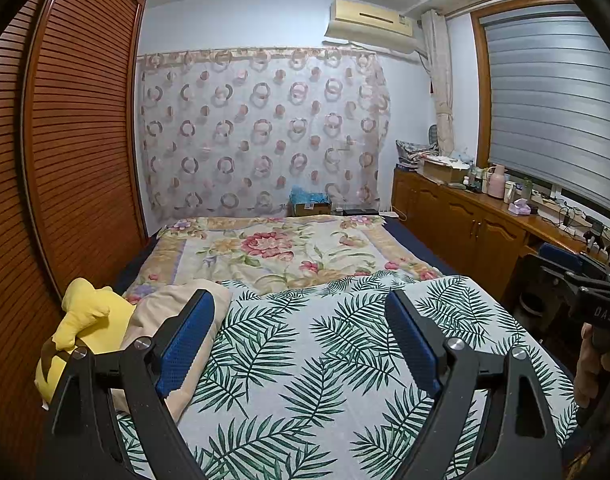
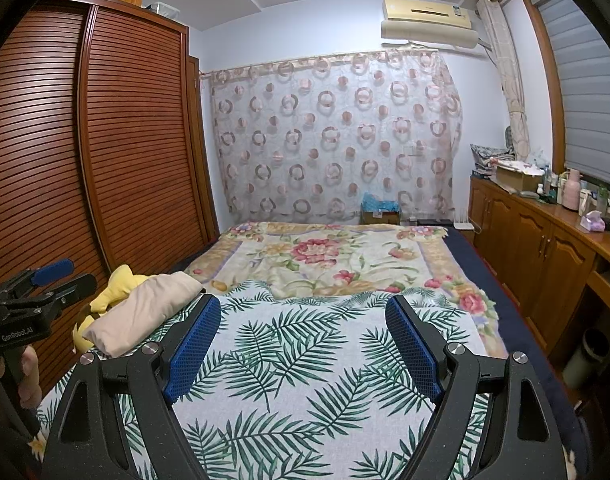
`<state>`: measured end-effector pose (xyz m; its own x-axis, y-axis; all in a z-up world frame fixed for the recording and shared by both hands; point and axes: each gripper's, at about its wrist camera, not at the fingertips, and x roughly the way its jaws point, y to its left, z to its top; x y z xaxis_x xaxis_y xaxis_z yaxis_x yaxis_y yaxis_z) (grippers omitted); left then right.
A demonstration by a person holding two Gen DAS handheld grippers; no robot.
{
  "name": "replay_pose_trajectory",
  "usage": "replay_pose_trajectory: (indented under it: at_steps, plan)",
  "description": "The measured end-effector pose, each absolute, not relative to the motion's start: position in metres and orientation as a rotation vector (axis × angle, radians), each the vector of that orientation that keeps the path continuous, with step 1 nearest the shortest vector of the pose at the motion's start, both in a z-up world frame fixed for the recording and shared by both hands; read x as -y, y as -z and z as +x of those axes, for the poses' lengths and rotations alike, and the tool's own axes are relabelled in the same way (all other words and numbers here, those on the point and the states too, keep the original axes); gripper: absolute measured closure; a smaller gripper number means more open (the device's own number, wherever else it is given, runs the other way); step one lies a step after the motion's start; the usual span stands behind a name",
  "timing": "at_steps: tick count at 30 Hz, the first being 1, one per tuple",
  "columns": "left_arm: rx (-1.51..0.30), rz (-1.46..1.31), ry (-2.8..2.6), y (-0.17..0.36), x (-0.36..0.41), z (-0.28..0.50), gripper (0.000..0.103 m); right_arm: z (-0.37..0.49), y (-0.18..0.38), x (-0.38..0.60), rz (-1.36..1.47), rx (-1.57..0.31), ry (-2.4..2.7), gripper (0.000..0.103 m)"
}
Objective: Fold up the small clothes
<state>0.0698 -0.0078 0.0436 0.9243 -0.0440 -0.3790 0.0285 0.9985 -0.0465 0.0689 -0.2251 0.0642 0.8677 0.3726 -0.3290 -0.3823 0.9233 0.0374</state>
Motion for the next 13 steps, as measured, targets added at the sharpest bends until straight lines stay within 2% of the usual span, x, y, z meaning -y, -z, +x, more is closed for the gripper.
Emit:
replay_pose_trajectory:
  at_steps: [13]
  plan:
    - [-0.388, -0.04, 0.039, -0.0436, 0.0054, 0.0695, 0.015, 0.0708, -0.0669, 0.2299, -0.025, -0.332, -0.397, 0.017]
